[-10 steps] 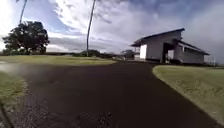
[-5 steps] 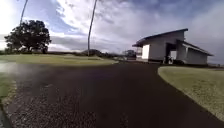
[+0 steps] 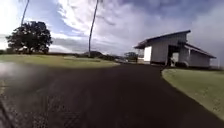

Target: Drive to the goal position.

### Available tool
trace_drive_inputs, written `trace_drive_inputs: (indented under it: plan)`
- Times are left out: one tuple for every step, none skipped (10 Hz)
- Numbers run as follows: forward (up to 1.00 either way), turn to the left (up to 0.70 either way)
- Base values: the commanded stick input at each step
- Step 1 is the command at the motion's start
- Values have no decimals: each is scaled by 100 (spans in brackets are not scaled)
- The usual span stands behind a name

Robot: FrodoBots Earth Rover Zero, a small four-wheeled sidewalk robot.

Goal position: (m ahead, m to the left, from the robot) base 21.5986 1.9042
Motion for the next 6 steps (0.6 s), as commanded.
trace_drive_inputs:
  plan:
    - [70,-35]
    - [70,-35]
    - [70,-35]
    - [70,-35]
    - [70,-1]
    - [70,0]
